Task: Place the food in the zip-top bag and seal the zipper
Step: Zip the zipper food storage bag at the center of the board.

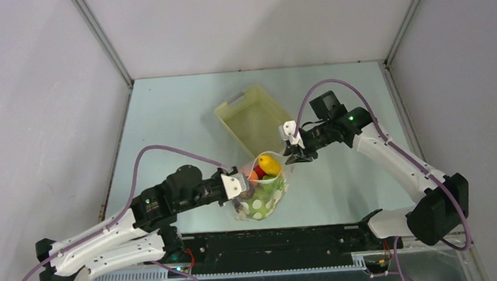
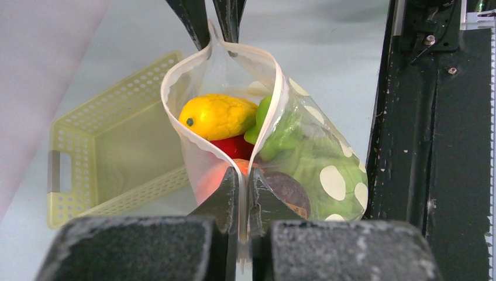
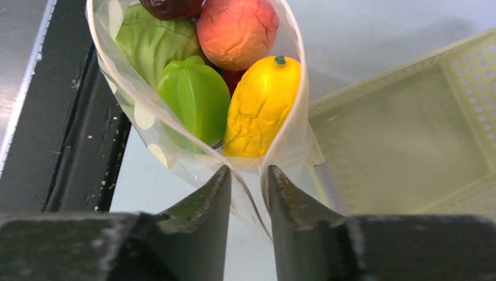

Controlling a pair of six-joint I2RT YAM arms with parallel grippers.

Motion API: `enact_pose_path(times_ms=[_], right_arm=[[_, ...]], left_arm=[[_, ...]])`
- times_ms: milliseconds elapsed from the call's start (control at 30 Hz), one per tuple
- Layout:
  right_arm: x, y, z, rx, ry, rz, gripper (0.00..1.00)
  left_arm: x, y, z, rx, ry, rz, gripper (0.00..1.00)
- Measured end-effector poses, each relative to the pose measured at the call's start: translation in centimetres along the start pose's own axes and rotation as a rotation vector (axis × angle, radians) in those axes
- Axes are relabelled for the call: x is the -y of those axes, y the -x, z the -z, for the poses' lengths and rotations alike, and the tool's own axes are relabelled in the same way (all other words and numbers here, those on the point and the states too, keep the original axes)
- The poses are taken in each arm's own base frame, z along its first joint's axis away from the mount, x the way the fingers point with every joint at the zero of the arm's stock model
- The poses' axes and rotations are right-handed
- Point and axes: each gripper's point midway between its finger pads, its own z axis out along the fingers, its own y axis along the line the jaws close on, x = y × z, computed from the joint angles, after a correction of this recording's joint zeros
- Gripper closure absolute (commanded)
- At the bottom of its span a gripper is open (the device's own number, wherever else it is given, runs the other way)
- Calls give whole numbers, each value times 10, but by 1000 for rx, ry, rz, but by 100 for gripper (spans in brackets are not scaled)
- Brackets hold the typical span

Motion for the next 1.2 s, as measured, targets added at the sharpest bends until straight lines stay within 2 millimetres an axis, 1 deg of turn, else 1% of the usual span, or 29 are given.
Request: enact_pose_path(times_ms=[33, 67, 100, 133, 300, 400, 467, 567, 700, 767, 800, 833, 867, 900, 933, 967, 1033, 1133, 1200], right_arm=[[-1, -2, -1, -4, 6, -6, 82], [-2, -2, -1, -6, 10, -8, 93], [-4, -3, -1, -9, 15, -11, 98], [-4, -4, -1, -12, 18, -11, 100], [-7, -9, 4, -51, 6, -23, 100], [-9, -10, 14, -78, -24, -22, 100], [-12, -12, 25, -104, -53, -26, 100], [-19, -10, 41, -128, -93, -29, 100], [-27, -9, 57, -154, -146, -54, 100], [-30, -11, 63, -173, -166, -81, 100], [-31, -13, 65, -186, -174, -97, 100], [-32, -15, 66, -197, -180, -112, 100], [-32, -18, 67, -212, -190, -130, 100], [-32, -22, 68, -227, -198, -150, 100], [-33, -27, 68, -242, -205, -172, 100], [-33, -31, 69, -257, -212, -193, 100], [-35, -37, 68, -276, -218, -225, 100], [-37, -44, 67, -293, -222, -258, 100], [-37, -44, 68, -297, -228, -266, 100]], left_arm=[[0, 0, 1, 2, 1, 0, 100], [0, -1, 2, 4, 2, 0, 100], [1, -1, 3, 6, 3, 0, 100], [1, -2, 3, 8, 5, 0, 100], [-1, -3, 7, 16, 23, 2, 100], [-3, -3, 8, 17, 38, 9, 100], [-5, -4, 8, 13, 46, 10, 100], [-9, -5, 4, 3, 66, 11, 100], [-18, -2, -8, 16, 114, 18, 100], [-21, -3, -15, 22, 130, 18, 96], [-21, -4, -18, 19, 131, 18, 87], [-21, -4, -23, 16, 131, 18, 81], [-22, -5, -26, 11, 131, 19, 71], [-22, -8, -30, 3, 132, 21, 66], [-23, -9, -33, -2, 133, 23, 56], [-25, -11, -37, -9, 137, 31, 51], [-27, -16, -42, -23, 136, 50, 37], [-30, -19, -44, -25, 138, 85, 4], [-34, -16, -41, -4, 147, 117, 1]])
